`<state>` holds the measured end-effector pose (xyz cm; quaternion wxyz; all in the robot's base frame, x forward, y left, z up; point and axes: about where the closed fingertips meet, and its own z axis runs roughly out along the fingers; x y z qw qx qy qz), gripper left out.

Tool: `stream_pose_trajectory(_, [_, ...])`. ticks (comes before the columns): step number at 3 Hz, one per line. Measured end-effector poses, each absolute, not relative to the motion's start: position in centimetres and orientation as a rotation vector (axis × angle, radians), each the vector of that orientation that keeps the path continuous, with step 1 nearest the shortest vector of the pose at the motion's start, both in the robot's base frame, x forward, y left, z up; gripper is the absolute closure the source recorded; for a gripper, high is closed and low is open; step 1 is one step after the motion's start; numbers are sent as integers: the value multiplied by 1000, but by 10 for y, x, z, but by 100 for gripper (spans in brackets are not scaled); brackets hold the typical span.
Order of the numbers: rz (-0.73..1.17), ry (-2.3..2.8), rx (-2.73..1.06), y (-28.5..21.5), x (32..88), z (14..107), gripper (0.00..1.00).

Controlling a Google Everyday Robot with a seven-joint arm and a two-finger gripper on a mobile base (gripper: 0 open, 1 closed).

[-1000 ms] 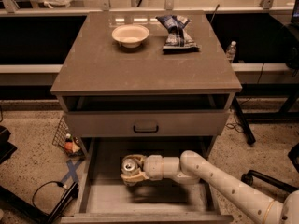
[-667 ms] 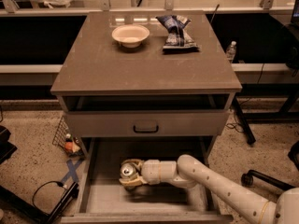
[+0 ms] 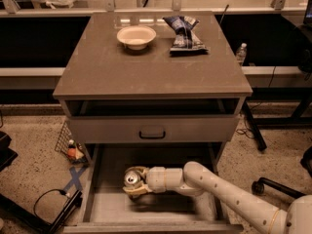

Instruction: Place 7up can into middle drawer

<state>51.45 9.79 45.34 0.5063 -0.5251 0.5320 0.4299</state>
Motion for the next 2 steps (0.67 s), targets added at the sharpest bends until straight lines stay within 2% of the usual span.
stream_pose_trajectory(1, [1042,1280,-1268,101,513,454,22])
stream_pose_trajectory(2, [1045,1278,-1270,102,513,454,1])
